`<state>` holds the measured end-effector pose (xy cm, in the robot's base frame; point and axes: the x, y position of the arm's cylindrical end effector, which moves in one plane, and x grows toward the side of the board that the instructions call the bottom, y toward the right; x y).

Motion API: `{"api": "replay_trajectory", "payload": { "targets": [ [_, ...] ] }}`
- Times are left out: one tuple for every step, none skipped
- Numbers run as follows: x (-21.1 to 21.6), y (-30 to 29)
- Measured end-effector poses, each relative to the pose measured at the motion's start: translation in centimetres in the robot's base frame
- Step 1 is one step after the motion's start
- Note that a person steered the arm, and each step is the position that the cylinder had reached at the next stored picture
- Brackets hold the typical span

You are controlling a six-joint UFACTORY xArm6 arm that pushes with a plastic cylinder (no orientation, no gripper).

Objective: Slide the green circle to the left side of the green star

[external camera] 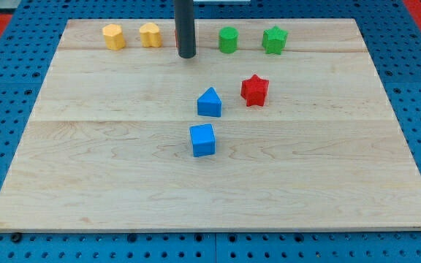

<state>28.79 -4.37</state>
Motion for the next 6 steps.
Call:
{"api": "replay_trajectory", "payload": {
  "targets": [
    [-1.7,0.0],
    [-3.3,0.0],
    [-3.4,0.6],
    [-3.2,5.5],
    [-3.6,9.9],
    [-6.1,9.9]
  ]
}}
